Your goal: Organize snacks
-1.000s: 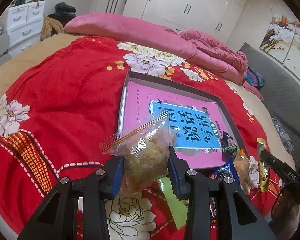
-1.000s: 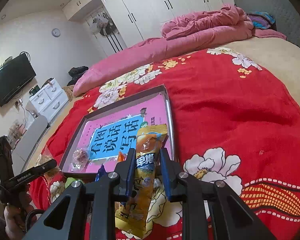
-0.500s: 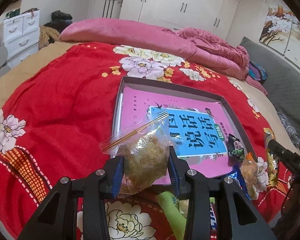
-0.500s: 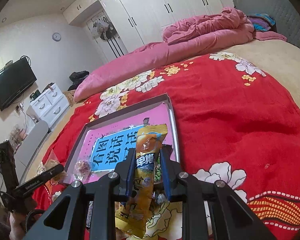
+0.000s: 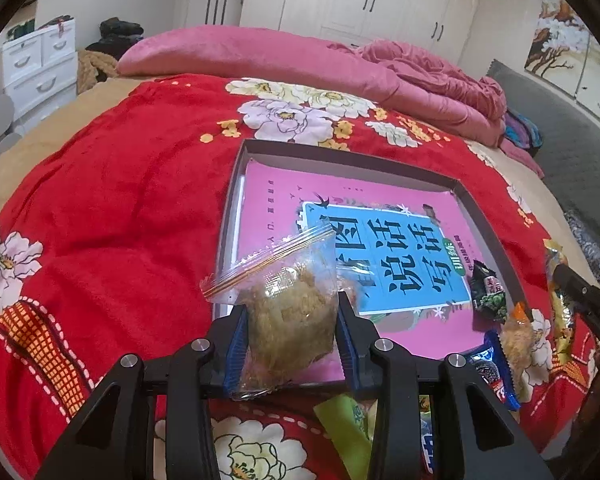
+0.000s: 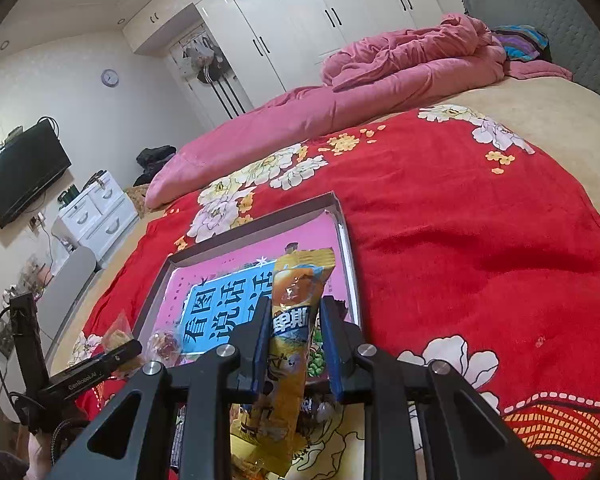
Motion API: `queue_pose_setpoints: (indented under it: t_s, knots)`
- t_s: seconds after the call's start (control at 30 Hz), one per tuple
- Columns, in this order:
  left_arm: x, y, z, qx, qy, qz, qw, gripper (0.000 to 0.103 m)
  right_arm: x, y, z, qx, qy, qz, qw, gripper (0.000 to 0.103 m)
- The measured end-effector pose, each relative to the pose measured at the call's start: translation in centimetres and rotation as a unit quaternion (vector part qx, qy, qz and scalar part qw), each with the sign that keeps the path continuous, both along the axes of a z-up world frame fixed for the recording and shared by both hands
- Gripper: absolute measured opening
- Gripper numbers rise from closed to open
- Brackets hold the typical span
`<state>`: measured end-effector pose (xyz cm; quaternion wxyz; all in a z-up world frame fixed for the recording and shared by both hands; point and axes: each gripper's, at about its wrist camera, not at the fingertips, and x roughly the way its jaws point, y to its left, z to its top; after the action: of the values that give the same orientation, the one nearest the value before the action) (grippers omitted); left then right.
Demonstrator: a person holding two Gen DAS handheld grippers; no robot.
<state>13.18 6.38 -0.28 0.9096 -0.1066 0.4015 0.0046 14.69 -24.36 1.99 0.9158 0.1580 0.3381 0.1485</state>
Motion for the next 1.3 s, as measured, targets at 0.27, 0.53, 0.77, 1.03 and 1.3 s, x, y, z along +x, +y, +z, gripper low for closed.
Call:
queue_pose_setpoints:
  t_s: [0.27,0.53,0.77,1.03,1.3]
  knots:
    - [0.6,-0.4,-0.4,0.004,0.006,-0.007,0.9999,0.041,0.0,0.0,0.0,0.000,0.000,-0.001,1.000,0.025]
    - [0.8,-1.0,-0.5,0.002,0.005,-0.021,0.9998,0.041,0.7,0.1,0.0,-0.002,0.003,0.002,1.000,0.025]
    - [0.9,-1.4,-0.5,-0.001,0.005,-0.031,0.9995,0.041,1.9,0.2,-0.3,-0.014,0.003,0.002,1.000,0.025]
    - [1.1,-1.8,-0.6,-0.001,0.005,-0.041,0.9991,0.041,3.3,0.5,-0.7,-0.031,0.006,0.002,1.000,0.025]
    - [1.2,-1.9,-0.7,-0.005,0.006,-0.043,0.9991,0.041,4.3,1.7,-1.6,-0.071,0.018,0.016,0.997,0.025]
